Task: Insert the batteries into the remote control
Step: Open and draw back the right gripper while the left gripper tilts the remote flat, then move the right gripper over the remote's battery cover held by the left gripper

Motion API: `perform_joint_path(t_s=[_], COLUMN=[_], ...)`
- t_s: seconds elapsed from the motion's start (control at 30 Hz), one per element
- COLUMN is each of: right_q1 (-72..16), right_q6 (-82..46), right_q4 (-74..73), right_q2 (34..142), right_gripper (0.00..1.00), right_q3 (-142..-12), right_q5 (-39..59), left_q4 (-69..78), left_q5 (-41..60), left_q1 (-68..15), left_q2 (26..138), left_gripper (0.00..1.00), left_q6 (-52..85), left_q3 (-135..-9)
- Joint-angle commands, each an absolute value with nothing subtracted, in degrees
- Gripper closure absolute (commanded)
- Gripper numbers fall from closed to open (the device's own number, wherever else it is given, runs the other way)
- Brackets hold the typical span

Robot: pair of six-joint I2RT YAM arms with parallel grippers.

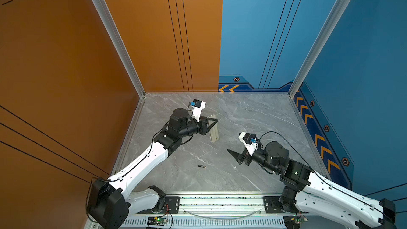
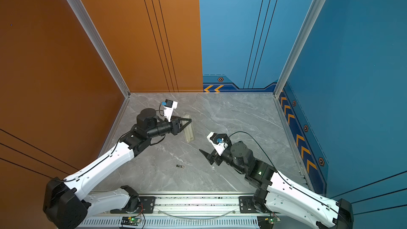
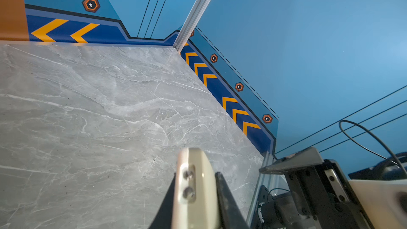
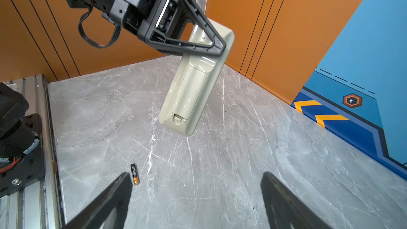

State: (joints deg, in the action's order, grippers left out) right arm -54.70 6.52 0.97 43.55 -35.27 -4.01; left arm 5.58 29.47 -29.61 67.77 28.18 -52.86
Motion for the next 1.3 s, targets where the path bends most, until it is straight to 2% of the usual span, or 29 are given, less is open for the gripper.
perform_joint_path(t_s=[0.0,0.4,0.73,1.03,1.27], right_q1=[-56.2,-60.0,-63.6,-65.7,-66.0], right_q6=[10.0,17.7,21.6,24.3,25.5], right_q4=[1.4,1.0,8.2,18.6,21.9], right_q2=[45.1,48.5,50.4,51.3,52.6], right_gripper=[0.11,0.12,0.12,0.11,0.11], right_q3=[-35.6,-38.4,-42.9,-49.1,-51.4], right_q5=[-6.6,-7.0,-9.5,-11.6,-9.4], left_q4=[4.5,11.9,19.0,16.5,10.1], left_q5=[35.0,42.4,47.6,54.2,57.5], left_q1=[-28.5,-25.8,-25.3,-23.6,-22.9], left_q2=[66.2,67.2,72.2,73.6,75.6], left_gripper=[1.0,1.0,1.0,1.0,1.0], left_q6=[28.4,33.1,40.4,43.6,39.2], left_q3=[-51.3,-42.0,-39.7,-43.9,-46.3])
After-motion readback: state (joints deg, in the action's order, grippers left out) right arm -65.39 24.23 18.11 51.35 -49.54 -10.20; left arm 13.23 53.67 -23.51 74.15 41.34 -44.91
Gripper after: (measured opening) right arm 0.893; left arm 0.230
